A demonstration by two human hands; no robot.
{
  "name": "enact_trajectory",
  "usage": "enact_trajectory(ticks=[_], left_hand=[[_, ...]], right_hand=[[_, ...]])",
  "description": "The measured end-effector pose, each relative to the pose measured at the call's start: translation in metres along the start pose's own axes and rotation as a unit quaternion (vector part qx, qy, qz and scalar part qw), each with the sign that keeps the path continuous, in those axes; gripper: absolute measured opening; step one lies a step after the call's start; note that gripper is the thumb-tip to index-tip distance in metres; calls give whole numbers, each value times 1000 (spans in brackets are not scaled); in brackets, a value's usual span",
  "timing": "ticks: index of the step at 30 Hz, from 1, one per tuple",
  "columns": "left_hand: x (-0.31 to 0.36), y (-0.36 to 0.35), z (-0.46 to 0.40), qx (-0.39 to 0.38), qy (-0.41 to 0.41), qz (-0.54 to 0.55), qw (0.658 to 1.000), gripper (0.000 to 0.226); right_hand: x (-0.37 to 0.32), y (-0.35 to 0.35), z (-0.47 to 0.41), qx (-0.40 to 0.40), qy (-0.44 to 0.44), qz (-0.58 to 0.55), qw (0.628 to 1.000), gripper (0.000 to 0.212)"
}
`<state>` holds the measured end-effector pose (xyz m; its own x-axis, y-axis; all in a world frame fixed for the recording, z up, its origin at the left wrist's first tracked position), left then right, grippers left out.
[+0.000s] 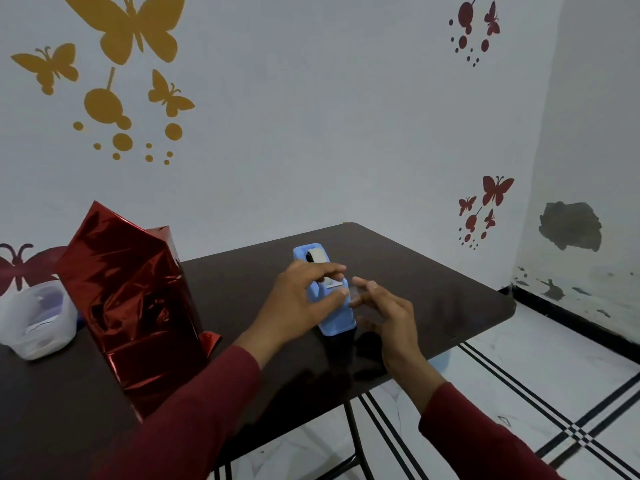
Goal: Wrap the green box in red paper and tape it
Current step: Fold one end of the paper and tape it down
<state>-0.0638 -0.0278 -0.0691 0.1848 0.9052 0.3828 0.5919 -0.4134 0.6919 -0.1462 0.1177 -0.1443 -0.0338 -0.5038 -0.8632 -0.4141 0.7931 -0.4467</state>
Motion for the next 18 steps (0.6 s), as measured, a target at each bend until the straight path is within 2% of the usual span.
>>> enact_trajectory(ticks=[3,5,9,11,13,16,18], left_hand=[[11,2,-12,-105,14,-12,994,30],[20,5,-18,-124,15,-7,992,22],[30,15,-22,-99,15,-50,994,17],[33,22,-23,-61,19,-64,996,17],[31,35,-23,-8,53,-18,998,16],[27,51,-22,17,111,69,991,16],[23,60,-20,23,130,99,986,16]], right_hand=[[0,0,0,2,3,3,1000,31],[1,1,-1,0,5,15,1000,37],[7,2,-3,11,-57,-44,997,51],[8,6,-2,37,-104,-118,987,47],[7,11,-1,63,-125,-161,977,42],[-3,13,2,64,-84,-127,986,27],[-19,4,5,32,-16,-71,997,29]])
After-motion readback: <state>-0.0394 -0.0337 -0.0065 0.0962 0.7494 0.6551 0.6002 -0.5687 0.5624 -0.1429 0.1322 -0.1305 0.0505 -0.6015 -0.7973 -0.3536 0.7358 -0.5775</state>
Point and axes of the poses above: each hand's wrist, its own z-axis away from the middle knuckle, its own y-axis out of the back of the hand, x = y × z, the point moved 7 cm from there along -z, towards the middle knuckle, and after that the axes turned 10 degrees about -z, right-handed, at the moved point
